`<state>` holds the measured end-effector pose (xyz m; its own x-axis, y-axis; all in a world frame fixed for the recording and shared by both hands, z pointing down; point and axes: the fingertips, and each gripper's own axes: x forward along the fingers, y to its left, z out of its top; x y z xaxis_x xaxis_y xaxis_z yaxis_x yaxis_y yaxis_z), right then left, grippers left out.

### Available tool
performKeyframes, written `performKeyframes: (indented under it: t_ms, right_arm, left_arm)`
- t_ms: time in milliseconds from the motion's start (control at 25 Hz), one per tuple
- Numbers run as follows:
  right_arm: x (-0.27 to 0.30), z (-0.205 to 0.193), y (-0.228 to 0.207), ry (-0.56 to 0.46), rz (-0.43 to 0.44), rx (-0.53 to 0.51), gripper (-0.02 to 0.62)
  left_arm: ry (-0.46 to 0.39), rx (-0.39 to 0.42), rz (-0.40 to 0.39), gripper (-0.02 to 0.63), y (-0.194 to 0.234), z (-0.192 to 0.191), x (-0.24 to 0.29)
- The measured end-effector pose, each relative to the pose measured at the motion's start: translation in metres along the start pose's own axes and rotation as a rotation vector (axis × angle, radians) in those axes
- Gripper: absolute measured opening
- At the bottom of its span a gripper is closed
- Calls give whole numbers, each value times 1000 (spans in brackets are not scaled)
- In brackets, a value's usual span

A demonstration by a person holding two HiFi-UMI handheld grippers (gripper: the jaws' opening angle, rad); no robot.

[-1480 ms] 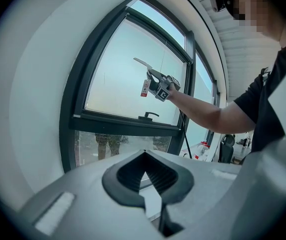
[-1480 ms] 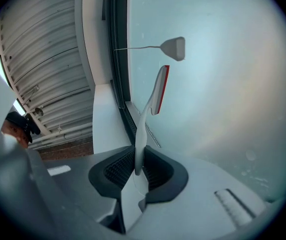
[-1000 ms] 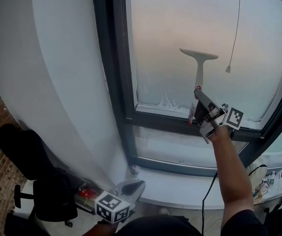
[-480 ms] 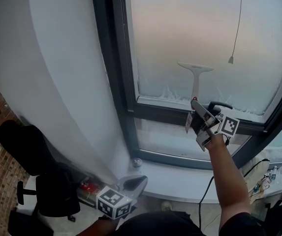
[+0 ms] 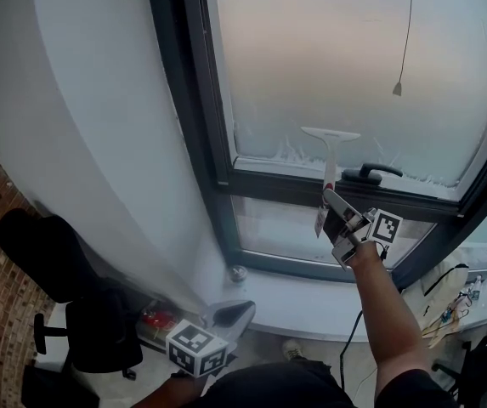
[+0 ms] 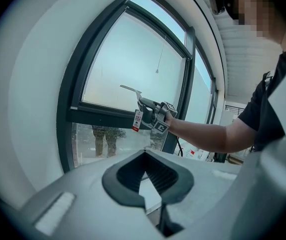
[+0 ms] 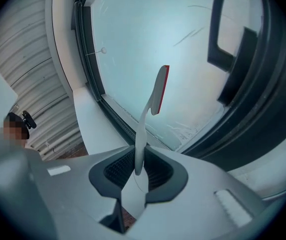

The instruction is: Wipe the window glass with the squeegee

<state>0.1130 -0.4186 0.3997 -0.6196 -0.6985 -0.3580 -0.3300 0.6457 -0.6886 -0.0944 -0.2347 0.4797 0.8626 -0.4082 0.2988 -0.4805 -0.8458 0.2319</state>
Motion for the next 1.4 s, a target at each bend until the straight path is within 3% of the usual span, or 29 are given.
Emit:
performKeyframes:
  t_ms: [440,840,1400]
  right_arm:
    - [-31,-41,-46,-11,-45,120,81]
    - [-43,-59,-68,-25,-66,169,80]
    - [-44,-61,-70,-15,-104,159,80]
  left_arm:
    - [10,-10,2,0,-2,-5,3]
    - [9,-16,8,0,-1,-6,4]
    - [-11,-12,-1,0,0,-5,-5]
